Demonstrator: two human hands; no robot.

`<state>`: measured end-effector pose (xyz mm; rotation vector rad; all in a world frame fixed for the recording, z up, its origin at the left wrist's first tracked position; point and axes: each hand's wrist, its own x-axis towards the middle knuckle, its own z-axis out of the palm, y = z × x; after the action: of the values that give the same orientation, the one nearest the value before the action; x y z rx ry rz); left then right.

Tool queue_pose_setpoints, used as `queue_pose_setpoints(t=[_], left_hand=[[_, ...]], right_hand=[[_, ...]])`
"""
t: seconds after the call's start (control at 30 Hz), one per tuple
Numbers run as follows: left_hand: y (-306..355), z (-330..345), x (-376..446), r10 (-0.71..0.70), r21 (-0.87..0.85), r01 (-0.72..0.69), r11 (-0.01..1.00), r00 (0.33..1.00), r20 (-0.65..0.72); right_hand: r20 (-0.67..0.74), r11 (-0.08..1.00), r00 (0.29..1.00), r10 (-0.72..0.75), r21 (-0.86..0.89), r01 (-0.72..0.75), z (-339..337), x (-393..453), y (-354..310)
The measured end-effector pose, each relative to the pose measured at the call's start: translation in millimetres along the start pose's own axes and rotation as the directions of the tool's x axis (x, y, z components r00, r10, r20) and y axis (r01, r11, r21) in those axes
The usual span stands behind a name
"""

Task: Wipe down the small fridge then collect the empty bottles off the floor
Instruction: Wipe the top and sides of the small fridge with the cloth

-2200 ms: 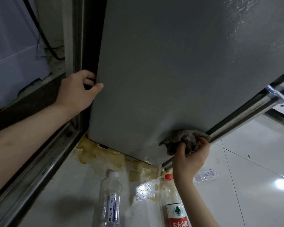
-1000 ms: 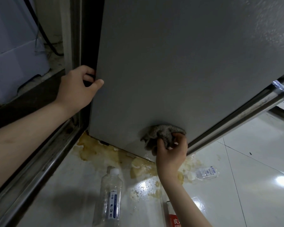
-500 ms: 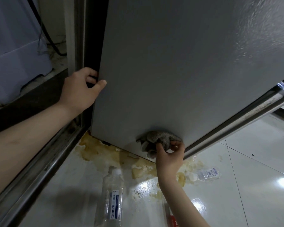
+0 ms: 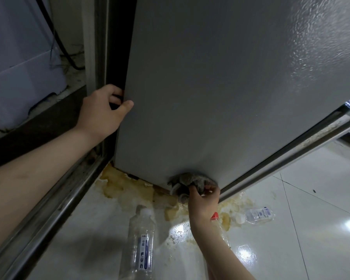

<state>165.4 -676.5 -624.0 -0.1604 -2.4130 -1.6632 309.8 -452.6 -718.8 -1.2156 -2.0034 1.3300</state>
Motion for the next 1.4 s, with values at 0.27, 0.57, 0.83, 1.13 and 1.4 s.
queue_pose_setpoints(t=[0.27,0.57,0.83,1.13,1.4], left_hand=[[1,0,0,0.006,0.004,-0.006,1.0,1.0,-0.008],[0,3,1,0.009,0.004,-0.009,1.0,1.0,-0.028],[-3,1,3,0.015,0.014,-0.015,1.0,1.0,-0.02],[-5,3,3,0.027,0.026,-0.026,0.999,0.999,-0.029],[-6,3,4,0.037,0.018,-0.036,0.999,0.999,-0.033]], right_hand=[[0.011,0.994,0.994,0.108,0.015,-0.108,5,2,10],[0.048,0.991,0.991,0.127,0.036,-0.129,20,2,16],[0.001,0.974,0.978,0.211,0.088,-0.21,5,15,36],[-0.018,0.986,0.986,0.165,-0.013,-0.165,-10,19,40],[-0.064,0.994,0.997,-0.052,-0.098,0.045,-27,22,28]])
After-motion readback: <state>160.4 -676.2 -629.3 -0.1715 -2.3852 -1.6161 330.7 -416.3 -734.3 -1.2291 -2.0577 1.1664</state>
